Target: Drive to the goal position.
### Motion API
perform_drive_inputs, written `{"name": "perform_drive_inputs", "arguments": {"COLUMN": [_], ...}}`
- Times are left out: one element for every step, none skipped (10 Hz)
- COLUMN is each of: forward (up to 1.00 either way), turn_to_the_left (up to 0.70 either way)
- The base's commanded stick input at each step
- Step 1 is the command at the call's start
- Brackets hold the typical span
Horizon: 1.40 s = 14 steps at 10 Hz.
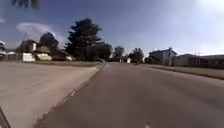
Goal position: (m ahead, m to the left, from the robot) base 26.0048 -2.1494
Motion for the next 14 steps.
{"name": "perform_drive_inputs", "arguments": {"forward": [1.0,1.0,1.0,1.0,1.0,1.0,1.0,1.0,1.0,1.0,1.0,1.0,1.0,1.0], "turn_to_the_left": [0.0,0.0,0.0,0.0,0.0,0.0,0.0,0.0,0.0,0.0,0.0,0.0,0.0,0.0]}}
